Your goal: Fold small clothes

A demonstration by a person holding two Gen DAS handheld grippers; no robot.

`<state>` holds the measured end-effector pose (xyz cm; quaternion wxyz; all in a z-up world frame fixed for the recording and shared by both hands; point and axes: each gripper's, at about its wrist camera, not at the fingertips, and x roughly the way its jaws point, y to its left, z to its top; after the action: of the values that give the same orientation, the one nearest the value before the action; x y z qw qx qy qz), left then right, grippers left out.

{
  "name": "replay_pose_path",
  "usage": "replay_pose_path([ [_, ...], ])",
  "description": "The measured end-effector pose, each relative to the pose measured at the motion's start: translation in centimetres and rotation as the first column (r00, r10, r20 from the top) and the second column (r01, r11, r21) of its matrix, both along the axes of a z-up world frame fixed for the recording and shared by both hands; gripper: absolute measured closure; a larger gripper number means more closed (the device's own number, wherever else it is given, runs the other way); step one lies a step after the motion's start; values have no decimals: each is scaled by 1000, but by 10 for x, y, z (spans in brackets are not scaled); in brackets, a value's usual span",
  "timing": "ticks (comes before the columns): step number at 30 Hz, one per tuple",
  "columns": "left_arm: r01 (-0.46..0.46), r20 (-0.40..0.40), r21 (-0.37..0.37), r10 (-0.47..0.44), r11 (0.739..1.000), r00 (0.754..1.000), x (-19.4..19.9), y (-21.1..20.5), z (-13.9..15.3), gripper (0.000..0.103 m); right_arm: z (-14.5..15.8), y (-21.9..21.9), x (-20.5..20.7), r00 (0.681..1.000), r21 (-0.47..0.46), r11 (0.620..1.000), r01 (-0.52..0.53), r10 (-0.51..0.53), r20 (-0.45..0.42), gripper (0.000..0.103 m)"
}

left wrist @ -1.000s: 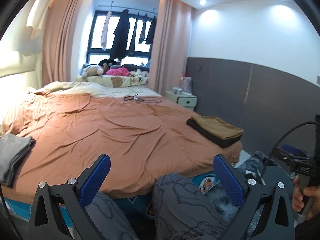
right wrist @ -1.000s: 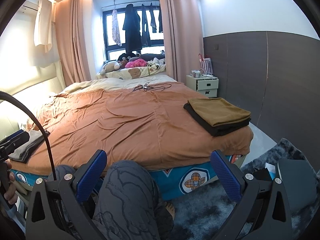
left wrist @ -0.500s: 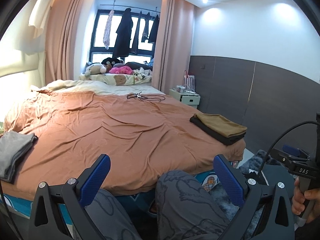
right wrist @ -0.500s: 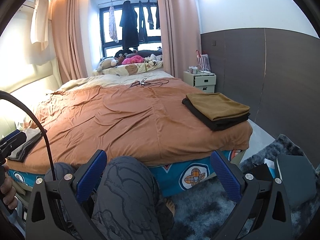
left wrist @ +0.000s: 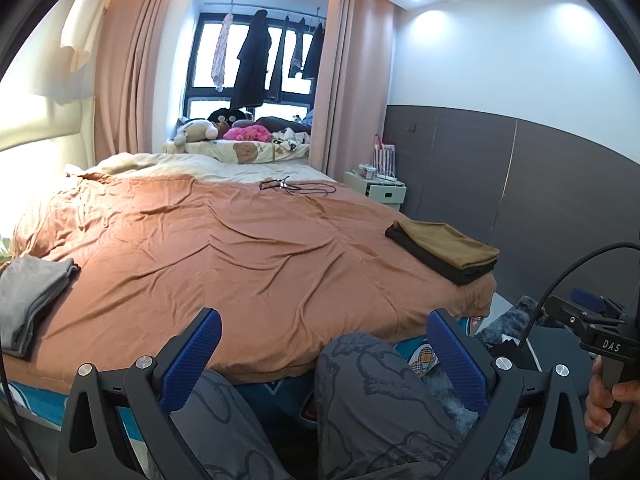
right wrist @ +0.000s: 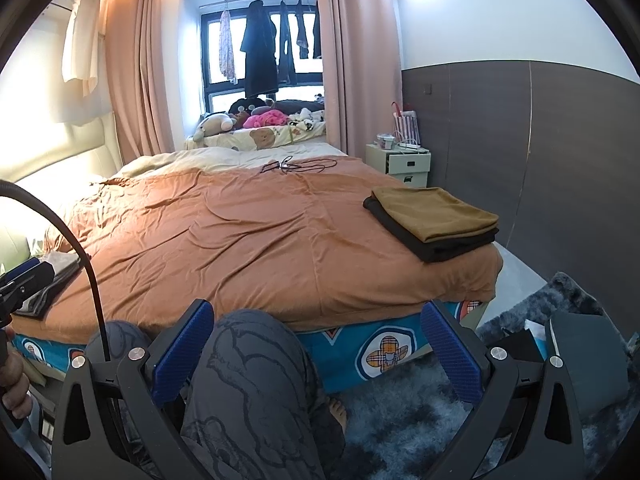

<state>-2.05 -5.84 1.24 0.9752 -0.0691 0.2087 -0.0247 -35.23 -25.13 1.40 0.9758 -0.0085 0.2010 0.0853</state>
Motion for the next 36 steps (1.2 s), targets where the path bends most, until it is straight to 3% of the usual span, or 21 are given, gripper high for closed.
replay_pose_path([
  [9,-4,24,10,3,1000,1000,-6,0,3,0,0,-6,3,1000,10,1000,6,-6,-4,0],
  [36,-25,-10,8,25,1000,1000,-3,4,1,0,2,-9,5,1000,0,1000,-5,5,-10,0],
])
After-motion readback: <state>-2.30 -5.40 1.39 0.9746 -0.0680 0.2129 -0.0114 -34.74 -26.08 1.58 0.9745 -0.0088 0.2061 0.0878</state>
